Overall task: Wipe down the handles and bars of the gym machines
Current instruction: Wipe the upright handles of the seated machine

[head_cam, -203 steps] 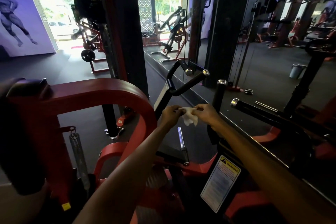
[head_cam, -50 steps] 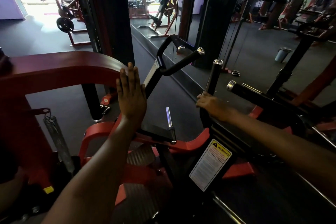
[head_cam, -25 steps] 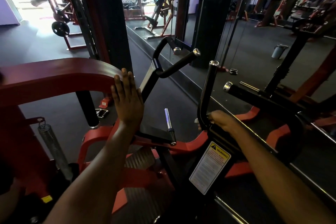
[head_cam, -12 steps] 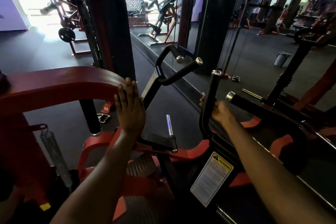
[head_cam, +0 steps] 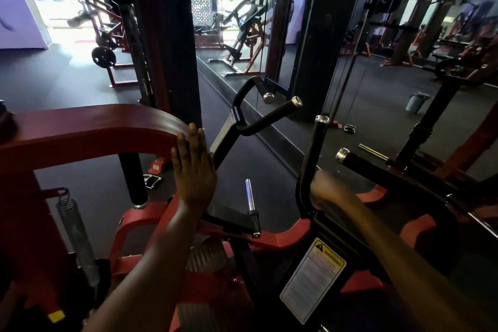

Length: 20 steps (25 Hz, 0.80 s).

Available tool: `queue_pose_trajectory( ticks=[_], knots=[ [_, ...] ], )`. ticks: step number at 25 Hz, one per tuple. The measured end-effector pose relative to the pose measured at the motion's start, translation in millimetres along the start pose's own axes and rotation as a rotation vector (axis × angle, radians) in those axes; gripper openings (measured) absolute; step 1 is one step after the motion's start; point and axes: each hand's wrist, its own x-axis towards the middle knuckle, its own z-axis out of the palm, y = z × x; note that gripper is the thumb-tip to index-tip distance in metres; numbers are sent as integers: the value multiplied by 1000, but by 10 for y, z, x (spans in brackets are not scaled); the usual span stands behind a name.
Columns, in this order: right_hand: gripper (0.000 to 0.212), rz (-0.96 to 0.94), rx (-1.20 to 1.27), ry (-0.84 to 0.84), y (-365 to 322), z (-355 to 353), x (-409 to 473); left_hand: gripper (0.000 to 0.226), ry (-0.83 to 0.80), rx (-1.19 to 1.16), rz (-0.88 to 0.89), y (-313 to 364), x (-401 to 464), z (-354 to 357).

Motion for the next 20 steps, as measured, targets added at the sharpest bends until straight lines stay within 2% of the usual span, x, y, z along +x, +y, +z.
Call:
queue_pose_trajectory(
  ticks=[2, 3, 5, 7, 9, 12, 13, 15, 16, 17, 18, 19, 20],
  knots=[
    [28, -194, -163, 285, -334, -376, 101, 54, 2, -3, 8, -4, -5, -5],
    [29, -285, -202, 386, -438, -577, 215, 54, -4, -16, 5, -2, 8, -21],
    [33, -428, -437, 522, -423, -798, 467, 55, -14, -42, -8, 14, 20, -50],
    [32, -439, -670, 447, -220, -779, 615, 55, -5, -52, -10, 11, -7, -49],
    [37, -546, -864, 318, -67, -534, 551, 54, -17, -40, -7, 2, 0, -37],
    [39, -762, -917, 361, 112, -127, 334, 53, -40, -44, -18, 17, 20, -50],
    [38, -830, -903, 295, 151, 14, 238, 52, -36, -34, -22, 23, 20, -53],
    [27, -889, -792, -129, 131, 144, 15, 51, -26, -20, -25, 17, -2, -51],
    [20, -861, -690, -254, 58, 43, 28, 51, -25, -15, -21, 12, -3, -49],
    [22, -862, -571, -189, -10, -110, 150, 52, -32, -18, -21, 11, 1, -52],
    [25, -768, -510, 4, -112, -345, 323, 52, -44, -27, -22, 9, 13, -52],
    [21, -659, -563, 220, -193, -543, 506, 52, -57, -39, -23, 8, 23, -55],
    [16, -562, -659, 355, -230, -672, 630, 52, -67, -49, -28, 8, 21, -61]
  ],
)
